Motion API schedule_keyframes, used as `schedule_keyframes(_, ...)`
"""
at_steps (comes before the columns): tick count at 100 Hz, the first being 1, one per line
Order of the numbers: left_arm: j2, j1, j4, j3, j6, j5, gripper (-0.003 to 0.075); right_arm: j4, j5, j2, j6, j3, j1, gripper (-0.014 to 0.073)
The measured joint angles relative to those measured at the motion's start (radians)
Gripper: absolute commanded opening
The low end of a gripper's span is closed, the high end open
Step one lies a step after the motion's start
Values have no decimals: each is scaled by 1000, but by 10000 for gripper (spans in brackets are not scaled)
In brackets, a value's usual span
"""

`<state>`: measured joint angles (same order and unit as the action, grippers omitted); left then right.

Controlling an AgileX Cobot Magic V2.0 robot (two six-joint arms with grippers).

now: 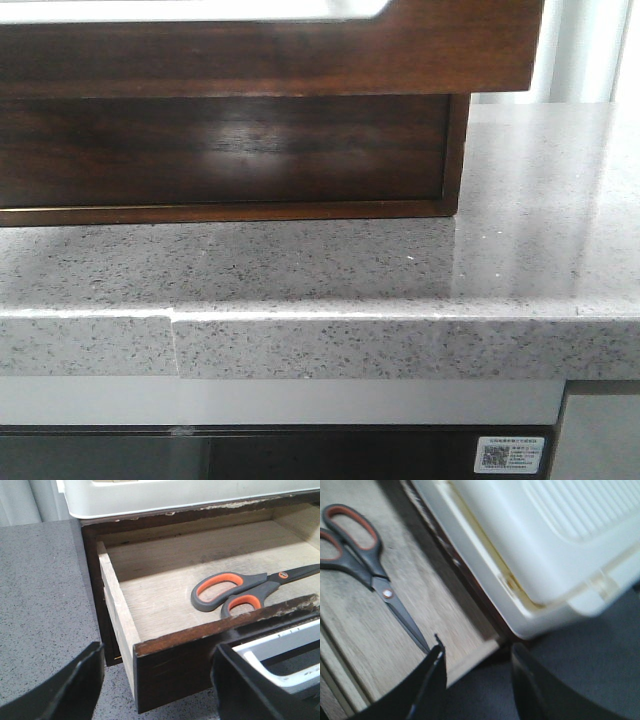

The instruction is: Put scissors in drawer with both arms

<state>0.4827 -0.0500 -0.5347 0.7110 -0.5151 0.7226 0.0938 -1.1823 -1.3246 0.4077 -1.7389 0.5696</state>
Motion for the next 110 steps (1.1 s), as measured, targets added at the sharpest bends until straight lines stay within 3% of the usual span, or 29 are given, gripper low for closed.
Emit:
schedule_keyframes(13,0,0,0,0,0,0,438,2,57,126,-163,168,-128,283)
schedule_keyframes(35,0,0,0,0,0,0,438,4,281,377,-376,553,-273,283)
schedule_keyframes(58,0,0,0,0,0,0,438,-6,466,577,-471,878,-288,283)
schedule_keyframes(79,0,0,0,0,0,0,434,-7,492,645,-477,977,-288,278)
schedule_keyframes(88,0,0,0,0,0,0,368,-7,497,648,-477,980,-288,213)
schedule_keyframes(110,0,0,0,0,0,0,85,-7,514,648,-479,980,-288,-38)
